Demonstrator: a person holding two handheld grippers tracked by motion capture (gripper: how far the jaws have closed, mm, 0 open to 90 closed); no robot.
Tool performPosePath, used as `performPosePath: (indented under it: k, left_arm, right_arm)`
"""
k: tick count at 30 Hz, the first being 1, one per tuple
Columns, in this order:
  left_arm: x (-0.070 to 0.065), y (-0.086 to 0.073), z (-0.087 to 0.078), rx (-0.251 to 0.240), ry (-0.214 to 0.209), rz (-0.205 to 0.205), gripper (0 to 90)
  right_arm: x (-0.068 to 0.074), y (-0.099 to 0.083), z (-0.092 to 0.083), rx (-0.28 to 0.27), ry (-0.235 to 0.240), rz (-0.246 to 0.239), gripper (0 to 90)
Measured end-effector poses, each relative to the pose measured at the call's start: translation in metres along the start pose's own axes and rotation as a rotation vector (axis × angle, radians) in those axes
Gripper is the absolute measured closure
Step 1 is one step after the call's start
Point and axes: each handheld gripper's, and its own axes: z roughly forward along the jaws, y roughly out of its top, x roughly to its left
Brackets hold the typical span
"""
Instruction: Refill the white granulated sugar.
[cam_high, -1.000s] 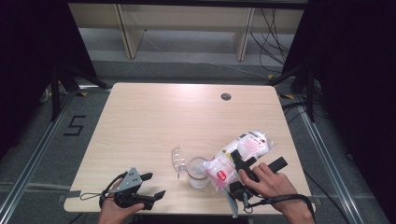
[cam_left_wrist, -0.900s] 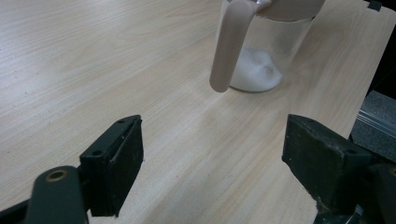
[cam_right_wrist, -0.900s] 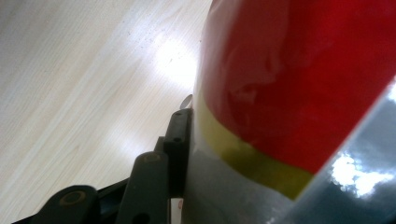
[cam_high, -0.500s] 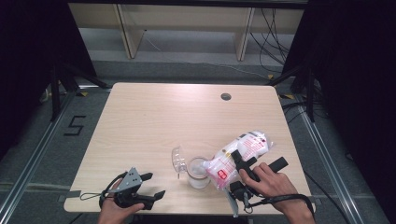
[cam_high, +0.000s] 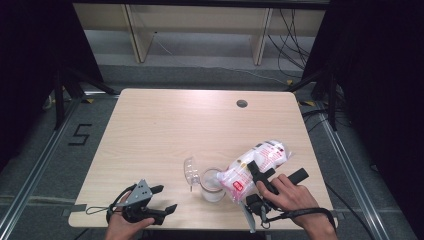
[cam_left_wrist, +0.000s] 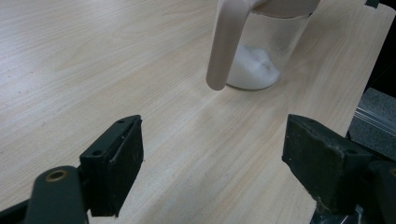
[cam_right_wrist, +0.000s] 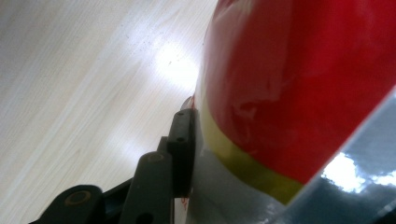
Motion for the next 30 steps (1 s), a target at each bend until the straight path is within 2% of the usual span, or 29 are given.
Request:
performPosePath:
  k: [13, 14, 16, 17, 21, 26, 27, 30]
  left_arm:
    - [-0.0002, -0.0004, 0.0008, -0.001, -0.004, -0.004, 20.0]
    - [-0.0003, -0.0003, 0.0005, 0.002, 0.0, -0.003, 20.1]
    - [0.0001, -0.0003, 0.0006, -0.001, -0.003, -0.001, 20.0]
    - [0.0013, 0.0002, 0.0004, -0.001, -0.006, 0.021, 20.1]
    - [0.0012, 0.0005, -0.0001, 0.003, -0.003, 0.025, 20.1]
    - [0.0011, 0.0005, -0.0002, 0.003, -0.003, 0.024, 20.0]
    - [-0.0001, 0.0, 0.0, 0.001, 0.0, 0.001, 20.0]
    - [0.0, -0.0001, 0.0, 0.001, 0.0, 0.001, 20.0]
  right_arm:
    - [-0.0001, -0.0013, -0.0004, -0.003, -0.003, 0.014, 68.1]
    - [0.0021, -0.0018, -0.001, 0.006, 0.003, 0.049, 68.2]
    - [-0.0013, -0.0019, -0.0003, -0.009, -0.003, 0.009, 68.3]
    - [0.0, -0.0018, -0.0004, -0.006, 0.0, 0.024, 68.4]
    - [-0.0006, -0.002, -0.0003, -0.008, -0.001, 0.022, 68.6]
    - [-0.0004, -0.0016, -0.0007, -0.01, 0.0, 0.029, 68.9]
    - [-0.0005, -0.0015, -0.0005, -0.012, 0.0, 0.029, 69.0]
    - [-0.0004, -0.001, -0.0001, -0.011, 0.001, 0.027, 69.1]
